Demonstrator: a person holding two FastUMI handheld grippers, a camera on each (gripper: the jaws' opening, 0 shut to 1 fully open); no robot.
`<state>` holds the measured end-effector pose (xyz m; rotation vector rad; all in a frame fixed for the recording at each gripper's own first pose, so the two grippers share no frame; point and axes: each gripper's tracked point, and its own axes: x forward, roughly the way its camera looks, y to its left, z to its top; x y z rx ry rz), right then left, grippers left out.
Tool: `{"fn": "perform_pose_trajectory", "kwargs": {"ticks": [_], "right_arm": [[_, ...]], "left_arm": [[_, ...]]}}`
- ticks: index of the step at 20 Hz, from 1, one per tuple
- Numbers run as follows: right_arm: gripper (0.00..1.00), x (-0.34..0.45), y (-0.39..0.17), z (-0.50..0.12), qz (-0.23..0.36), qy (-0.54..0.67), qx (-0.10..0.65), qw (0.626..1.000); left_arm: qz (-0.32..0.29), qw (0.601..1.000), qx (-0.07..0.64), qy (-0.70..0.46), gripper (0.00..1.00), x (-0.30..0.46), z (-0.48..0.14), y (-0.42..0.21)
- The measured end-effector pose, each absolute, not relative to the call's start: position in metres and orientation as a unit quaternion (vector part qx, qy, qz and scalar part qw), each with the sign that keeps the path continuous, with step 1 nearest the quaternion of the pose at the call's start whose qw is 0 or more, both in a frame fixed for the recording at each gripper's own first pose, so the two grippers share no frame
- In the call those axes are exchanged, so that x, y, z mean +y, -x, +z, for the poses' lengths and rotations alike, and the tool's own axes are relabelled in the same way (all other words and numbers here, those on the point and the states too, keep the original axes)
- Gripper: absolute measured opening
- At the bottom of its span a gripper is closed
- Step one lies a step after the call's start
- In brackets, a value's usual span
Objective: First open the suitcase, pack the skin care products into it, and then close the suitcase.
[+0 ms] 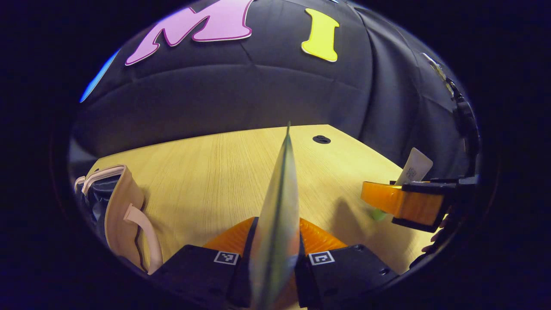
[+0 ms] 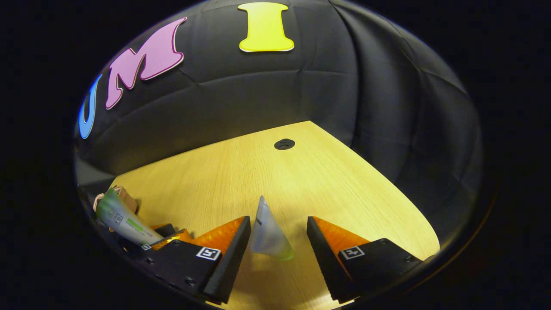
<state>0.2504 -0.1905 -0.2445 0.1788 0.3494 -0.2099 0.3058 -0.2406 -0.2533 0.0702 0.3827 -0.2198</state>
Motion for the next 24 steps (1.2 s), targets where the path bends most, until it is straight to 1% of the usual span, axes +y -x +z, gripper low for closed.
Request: {"fn": "perform_pose_trajectory", "kwargs": {"ticks": [1,2,4,7,10,11,12,15,16,17,18,19,21,24], "right_arm": [[0.80,-0.192,-0.254,-0.247,-0.109,-0.079,0.171,0.976],[0.79,-0.196,-0.258,-0.249,-0.116,-0.062,0.167,0.977],[0.70,-0.197,-0.261,-0.252,-0.117,-0.028,0.166,0.979],[0.30,-0.188,-0.258,-0.255,-0.098,-0.010,0.172,0.980],[0.26,-0.172,-0.251,-0.253,-0.062,-0.006,0.177,0.982],[0.19,-0.169,-0.245,-0.248,-0.057,-0.004,0.176,0.983],[0.24,-0.166,-0.240,-0.243,-0.054,0.000,0.173,0.983],[0.24,-0.155,-0.217,-0.220,-0.044,0.006,0.168,0.985],[0.24,-0.149,-0.208,-0.212,-0.039,0.007,0.166,0.985],[0.24,-0.141,-0.197,-0.206,-0.034,0.009,0.171,0.985],[0.23,-0.132,-0.187,-0.200,-0.025,0.012,0.173,0.985],[0.23,-0.122,-0.177,-0.191,-0.014,0.015,0.173,0.985],[0.24,-0.095,-0.158,-0.178,0.015,0.020,0.178,0.984],[0.23,-0.049,-0.133,-0.156,0.062,0.029,0.182,0.981]], "left_arm": [[-0.107,0.976,0.190,-0.030,0.45,-0.239,-0.253,-0.305],[-0.104,0.976,0.190,-0.026,0.45,-0.238,-0.253,-0.303],[-0.100,0.976,0.193,-0.025,0.45,-0.235,-0.254,-0.300],[-0.097,0.977,0.191,-0.022,0.45,-0.233,-0.253,-0.299],[-0.099,0.977,0.189,-0.022,0.45,-0.232,-0.255,-0.297],[-0.099,0.977,0.188,-0.018,0.45,-0.231,-0.254,-0.295],[-0.099,0.978,0.184,-0.012,0.45,-0.229,-0.251,-0.294],[-0.094,0.981,0.169,0.007,0.44,-0.217,-0.234,-0.281],[-0.093,0.982,0.164,0.008,0.47,-0.210,-0.226,-0.273],[-0.091,0.983,0.159,0.008,0.43,-0.203,-0.216,-0.264],[-0.090,0.984,0.154,0.009,0.46,-0.195,-0.207,-0.254],[-0.090,0.985,0.147,0.010,0.43,-0.183,-0.193,-0.238],[-0.081,0.987,0.140,0.004,0.43,-0.150,-0.168,-0.206],[-0.041,0.985,0.165,-0.001,0.43,-0.081,-0.146,-0.168]]}}
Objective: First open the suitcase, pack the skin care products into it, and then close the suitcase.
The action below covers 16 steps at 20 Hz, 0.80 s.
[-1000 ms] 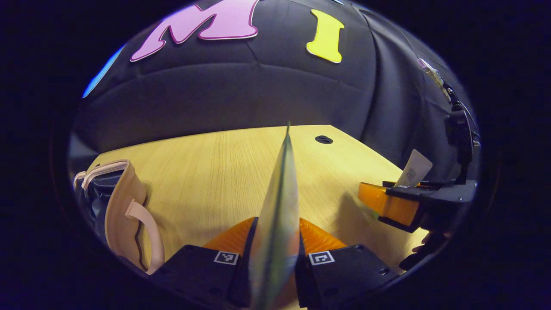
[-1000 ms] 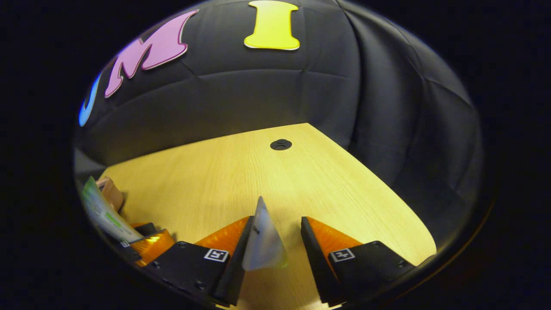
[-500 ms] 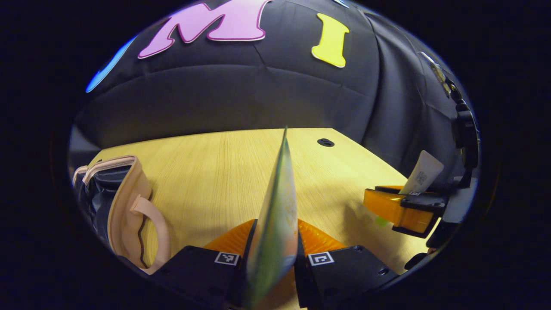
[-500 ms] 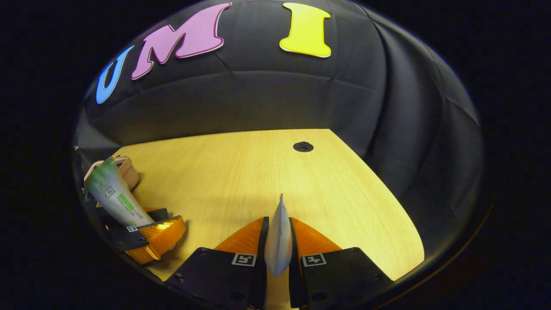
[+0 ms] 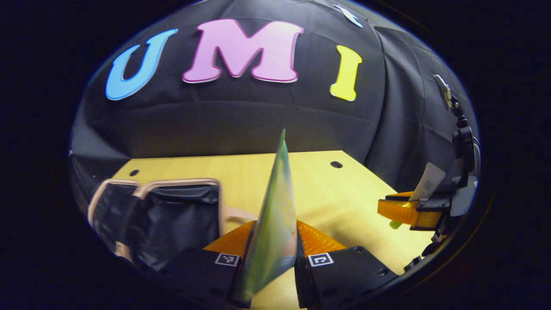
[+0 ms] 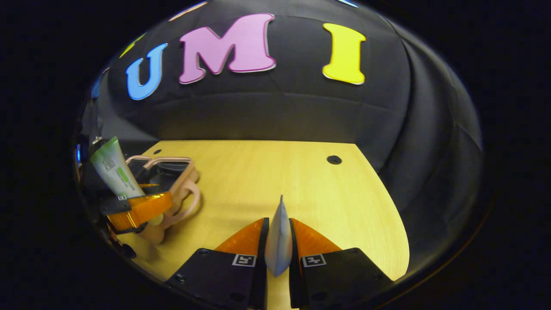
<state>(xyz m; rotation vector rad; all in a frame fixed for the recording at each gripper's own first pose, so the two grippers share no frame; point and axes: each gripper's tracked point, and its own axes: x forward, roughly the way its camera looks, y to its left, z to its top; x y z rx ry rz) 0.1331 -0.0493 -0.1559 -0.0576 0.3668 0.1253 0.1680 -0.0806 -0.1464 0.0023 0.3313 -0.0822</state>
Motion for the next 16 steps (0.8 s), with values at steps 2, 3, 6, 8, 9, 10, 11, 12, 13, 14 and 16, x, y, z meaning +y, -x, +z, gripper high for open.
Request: {"fn": "perform_pose_trajectory", "kwargs": {"ticks": [2,3,6,8,9,10,11,12,13,14,16], "right_arm": [[0.23,-0.016,-0.124,-0.142,0.093,0.026,0.181,0.979],[0.23,0.001,-0.119,-0.136,0.108,0.025,0.182,0.977],[0.23,0.050,-0.113,-0.115,0.161,0.012,0.175,0.971],[0.24,0.072,-0.115,-0.107,0.192,0.021,0.169,0.967],[0.24,0.080,-0.115,-0.106,0.206,0.021,0.172,0.963],[0.24,0.088,-0.117,-0.105,0.219,0.021,0.174,0.960],[0.23,0.095,-0.117,-0.105,0.230,0.025,0.180,0.956],[0.23,0.099,-0.117,-0.108,0.236,0.034,0.188,0.953],[0.23,0.102,-0.117,-0.112,0.238,0.042,0.197,0.950],[0.23,0.106,-0.117,-0.115,0.241,0.042,0.204,0.948],[0.24,0.114,-0.119,-0.118,0.240,0.043,0.216,0.945]], "left_arm": [[-0.006,0.980,0.199,-0.006,0.43,-0.031,-0.148,-0.151],[0.009,0.975,0.224,-0.013,0.43,-0.006,-0.151,-0.143],[0.028,0.958,0.286,-0.001,0.43,0.047,-0.169,-0.144],[0.033,0.942,0.334,0.016,0.46,0.064,-0.194,-0.155],[0.037,0.933,0.357,0.021,0.43,0.071,-0.206,-0.160],[0.037,0.925,0.377,0.026,0.43,0.076,-0.218,-0.166],[0.031,0.916,0.398,0.031,0.43,0.077,-0.228,-0.168],[0.030,0.906,0.421,0.037,0.43,0.082,-0.239,-0.168],[0.026,0.894,0.445,0.047,0.44,0.084,-0.248,-0.169],[0.028,0.885,0.461,0.056,0.43,0.088,-0.258,-0.169],[0.032,0.867,0.493,0.063,0.43,0.095,-0.268,-0.173]]}}
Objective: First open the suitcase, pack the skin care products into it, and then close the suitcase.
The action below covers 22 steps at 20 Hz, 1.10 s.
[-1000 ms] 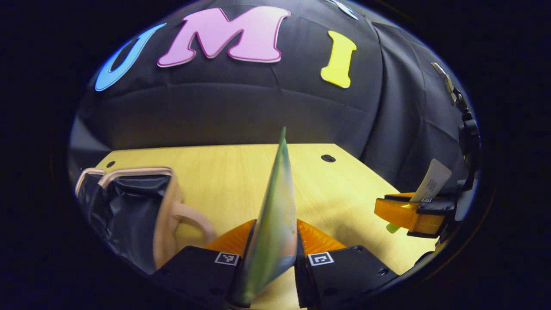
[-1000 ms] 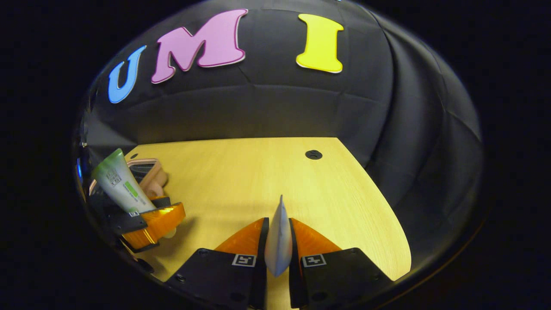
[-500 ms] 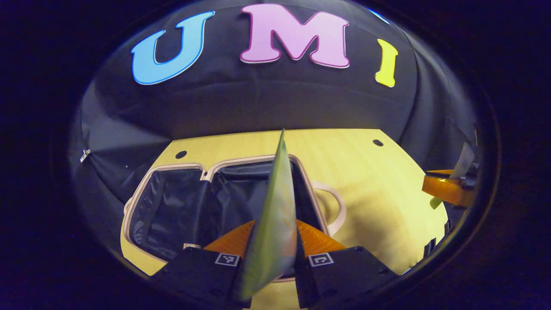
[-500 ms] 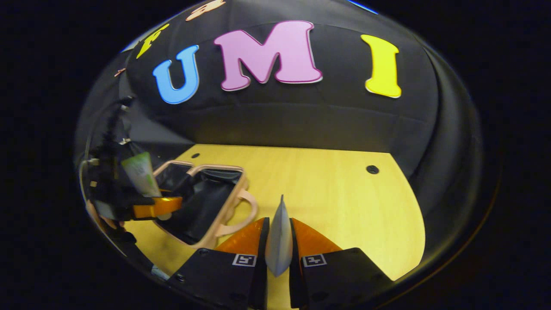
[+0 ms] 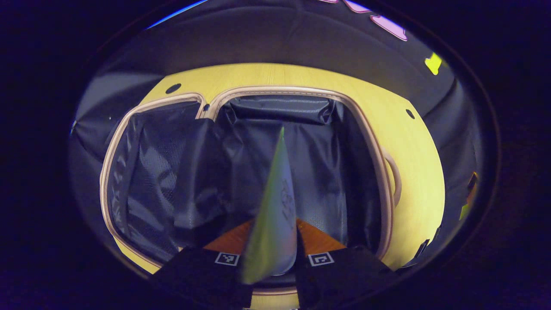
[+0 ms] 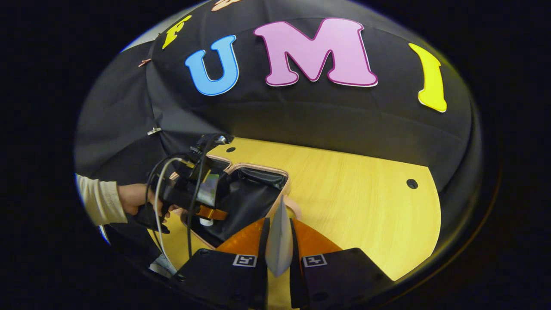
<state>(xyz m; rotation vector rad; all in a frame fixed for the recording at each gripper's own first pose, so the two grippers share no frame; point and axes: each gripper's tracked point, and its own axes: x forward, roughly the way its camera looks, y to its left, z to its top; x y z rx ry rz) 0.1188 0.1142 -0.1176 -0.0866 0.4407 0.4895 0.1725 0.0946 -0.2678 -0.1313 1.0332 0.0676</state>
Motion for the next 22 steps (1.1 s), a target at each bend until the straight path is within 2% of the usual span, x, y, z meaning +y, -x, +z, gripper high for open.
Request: {"fn": "perform_pose_trajectory", "kwargs": {"ticks": [1,2,4,5,7,8,9,11,12,13,17,22], "right_arm": [[0.23,0.116,-0.120,-0.117,0.234,0.046,0.220,0.946],[0.24,0.118,-0.122,-0.117,0.229,0.046,0.221,0.947],[0.23,0.124,-0.123,-0.114,0.222,0.043,0.221,0.949],[0.23,0.126,-0.125,-0.114,0.216,0.047,0.222,0.949],[0.23,0.129,-0.126,-0.116,0.206,0.053,0.231,0.949],[0.24,0.133,-0.126,-0.115,0.201,0.056,0.235,0.949],[0.24,0.137,-0.127,-0.115,0.199,0.058,0.236,0.949],[0.23,0.150,-0.128,-0.117,0.198,0.062,0.243,0.948],[0.23,0.159,-0.130,-0.121,0.199,0.063,0.250,0.946],[0.24,0.170,-0.133,-0.127,0.201,0.063,0.257,0.943],[0.23,0.222,-0.145,-0.184,0.209,0.057,0.333,0.918],[0.24,0.268,-0.157,-0.259,0.189,0.043,0.437,0.878]], "left_arm": [[0.036,0.858,0.508,0.060,0.47,0.097,-0.271,-0.174],[0.036,0.851,0.520,0.053,0.44,0.102,-0.275,-0.175],[0.037,0.848,0.528,0.026,0.51,0.110,-0.276,-0.180],[0.035,0.852,0.522,0.015,0.48,0.113,-0.272,-0.185],[0.032,0.870,0.491,0.016,0.62,0.115,-0.259,-0.190],[0.030,0.884,0.467,0.021,0.65,0.115,-0.246,-0.190],[0.030,0.900,0.434,0.022,0.74,0.117,-0.228,-0.189],[0.039,0.936,0.347,0.028,0.84,0.128,-0.182,-0.175],[0.055,0.949,0.308,0.034,0.86,0.136,-0.161,-0.162],[0.070,0.958,0.274,0.041,0.93,0.146,-0.143,-0.147],[0.112,0.970,0.205,0.069,0.94,0.185,-0.122,-0.078],[0.132,0.968,0.198,0.079,0.94,0.209,-0.143,-0.025]]}}
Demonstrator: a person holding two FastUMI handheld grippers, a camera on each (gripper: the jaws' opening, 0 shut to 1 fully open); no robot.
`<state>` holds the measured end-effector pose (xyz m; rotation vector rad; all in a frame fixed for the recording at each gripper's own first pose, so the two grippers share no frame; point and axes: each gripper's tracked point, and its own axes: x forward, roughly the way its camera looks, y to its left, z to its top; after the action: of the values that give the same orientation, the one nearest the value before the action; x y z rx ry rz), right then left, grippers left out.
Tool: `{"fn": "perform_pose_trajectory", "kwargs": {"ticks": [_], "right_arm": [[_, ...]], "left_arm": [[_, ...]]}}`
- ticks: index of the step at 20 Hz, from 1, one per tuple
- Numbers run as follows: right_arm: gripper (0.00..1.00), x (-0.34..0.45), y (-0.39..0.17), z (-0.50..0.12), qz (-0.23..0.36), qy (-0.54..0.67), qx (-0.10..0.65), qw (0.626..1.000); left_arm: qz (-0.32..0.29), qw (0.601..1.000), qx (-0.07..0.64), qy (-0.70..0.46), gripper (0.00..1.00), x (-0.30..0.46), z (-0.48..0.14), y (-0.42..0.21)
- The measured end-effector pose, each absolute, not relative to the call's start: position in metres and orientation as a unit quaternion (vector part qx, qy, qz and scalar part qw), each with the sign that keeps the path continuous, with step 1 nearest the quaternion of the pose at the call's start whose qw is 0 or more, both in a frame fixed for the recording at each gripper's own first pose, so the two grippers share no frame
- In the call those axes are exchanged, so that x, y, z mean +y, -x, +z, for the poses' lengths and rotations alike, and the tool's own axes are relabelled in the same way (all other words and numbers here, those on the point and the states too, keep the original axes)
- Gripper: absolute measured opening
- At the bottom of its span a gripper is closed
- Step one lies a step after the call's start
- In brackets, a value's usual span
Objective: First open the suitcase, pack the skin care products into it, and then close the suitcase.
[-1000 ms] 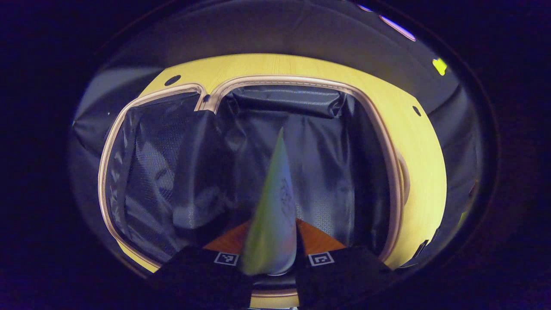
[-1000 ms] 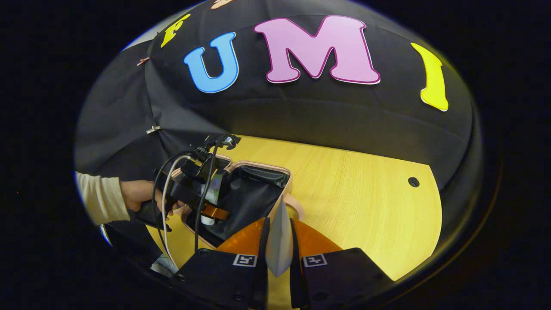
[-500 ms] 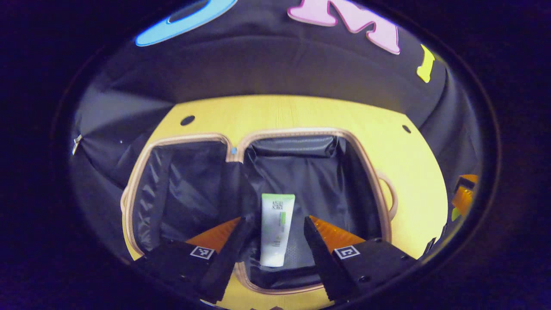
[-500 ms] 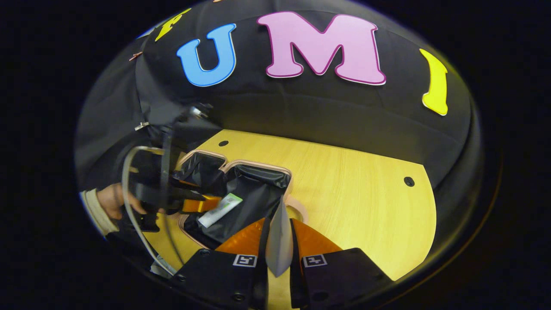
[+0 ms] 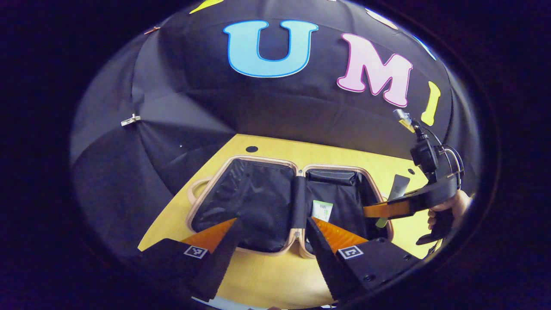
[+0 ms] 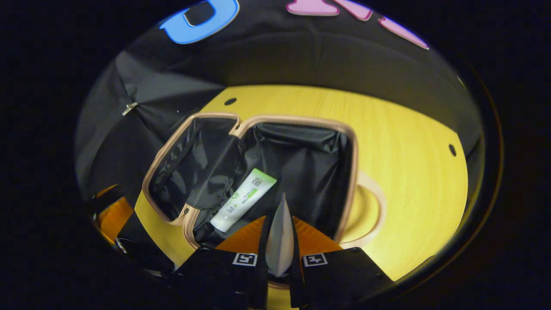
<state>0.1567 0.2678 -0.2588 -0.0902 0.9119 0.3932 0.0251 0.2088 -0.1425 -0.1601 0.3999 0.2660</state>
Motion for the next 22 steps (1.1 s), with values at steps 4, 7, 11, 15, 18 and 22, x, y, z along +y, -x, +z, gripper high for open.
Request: {"fn": "perform_pose_trajectory", "kwargs": {"ticks": [4,7,11,15,18,22], "right_arm": [[0.24,0.269,-0.157,-0.306,0.156,0.066,0.502,0.848],[0.25,0.267,-0.159,-0.315,0.137,0.068,0.522,0.839],[0.27,0.271,-0.168,-0.294,0.117,0.018,0.509,0.852],[0.70,0.269,-0.163,-0.241,0.138,-0.007,0.448,0.883],[0.96,0.253,-0.152,-0.194,0.140,-0.018,0.389,0.910],[0.98,0.209,-0.132,-0.141,0.120,-0.012,0.312,0.942]], "left_arm": [[0.136,0.964,0.205,0.098,0.94,0.221,-0.149,-0.003],[0.143,0.961,0.207,0.111,0.94,0.231,-0.150,0.012],[0.163,0.957,0.209,0.120,0.93,0.252,-0.156,0.025],[0.194,0.954,0.195,0.115,0.93,0.292,-0.153,0.030],[0.220,0.953,0.178,0.107,0.93,0.342,-0.143,0.020],[0.221,0.954,0.176,0.101,0.94,0.412,-0.138,-0.016]]}}
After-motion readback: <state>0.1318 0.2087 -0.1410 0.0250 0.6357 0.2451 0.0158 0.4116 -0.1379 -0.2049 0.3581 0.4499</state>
